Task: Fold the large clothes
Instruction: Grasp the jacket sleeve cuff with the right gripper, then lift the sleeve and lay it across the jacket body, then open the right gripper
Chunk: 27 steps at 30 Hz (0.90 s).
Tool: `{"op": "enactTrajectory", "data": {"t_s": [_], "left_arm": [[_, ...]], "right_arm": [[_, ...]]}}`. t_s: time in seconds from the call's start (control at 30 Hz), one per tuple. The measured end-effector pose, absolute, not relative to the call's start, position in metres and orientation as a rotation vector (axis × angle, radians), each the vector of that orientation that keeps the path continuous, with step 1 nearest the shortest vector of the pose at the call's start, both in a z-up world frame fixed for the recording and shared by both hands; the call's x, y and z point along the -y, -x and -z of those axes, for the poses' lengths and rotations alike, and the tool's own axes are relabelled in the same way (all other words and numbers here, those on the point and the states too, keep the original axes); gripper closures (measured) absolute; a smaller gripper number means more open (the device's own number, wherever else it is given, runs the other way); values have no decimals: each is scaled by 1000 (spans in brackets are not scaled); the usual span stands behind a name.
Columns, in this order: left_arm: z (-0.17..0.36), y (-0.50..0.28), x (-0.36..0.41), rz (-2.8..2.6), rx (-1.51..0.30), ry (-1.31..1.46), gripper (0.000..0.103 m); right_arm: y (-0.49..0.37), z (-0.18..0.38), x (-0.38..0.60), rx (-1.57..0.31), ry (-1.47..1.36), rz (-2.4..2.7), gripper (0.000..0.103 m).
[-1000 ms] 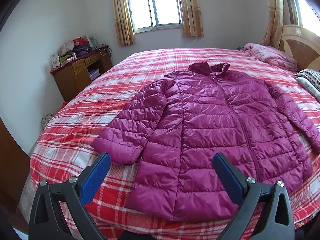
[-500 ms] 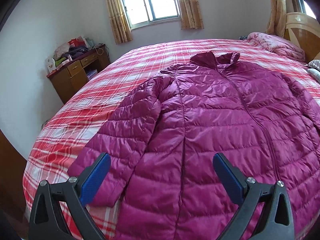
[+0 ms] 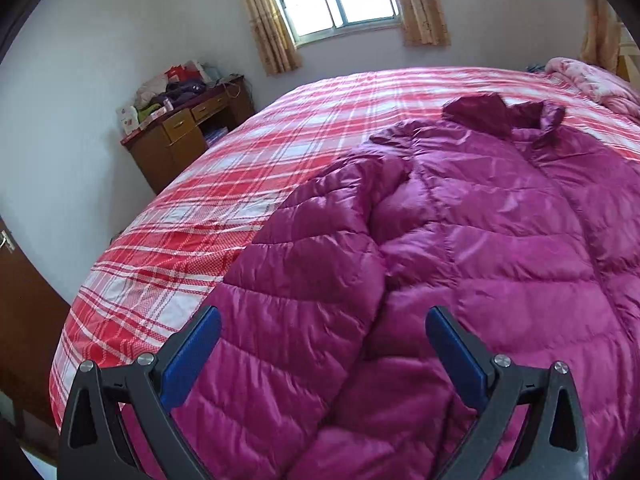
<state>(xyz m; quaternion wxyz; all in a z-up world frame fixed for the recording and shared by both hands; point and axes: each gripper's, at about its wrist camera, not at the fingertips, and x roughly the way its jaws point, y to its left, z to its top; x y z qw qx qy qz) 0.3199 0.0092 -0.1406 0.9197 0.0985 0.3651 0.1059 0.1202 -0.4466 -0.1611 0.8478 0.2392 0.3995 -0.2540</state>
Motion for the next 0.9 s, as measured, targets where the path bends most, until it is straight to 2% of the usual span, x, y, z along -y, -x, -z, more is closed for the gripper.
{"op": "enactTrajectory", "data": {"t_s": [0.03,0.1,0.17,0.27,0.57,0.9], "left_arm": [[143,-326,-12,-221,-763,-196,1],[149,-336,-18,-225,-793,-180,1],[151,-342,-23,-222,-811,-158,1],[150,-348,-28,-218,-815,-143,1],[136,-376,-41,-236,-783,-157,1],[154,-377,-50,-237,-814,-133,1]], "right_arm": [[-123,160,445,-847,-481,539,30],[-129,156,444,-847,-446,527,60],[-135,151,446,-846,-446,504,75],[-146,138,446,-835,-389,513,84],[-202,70,423,-724,-142,515,88],[-265,9,300,-553,174,327,89]]}}
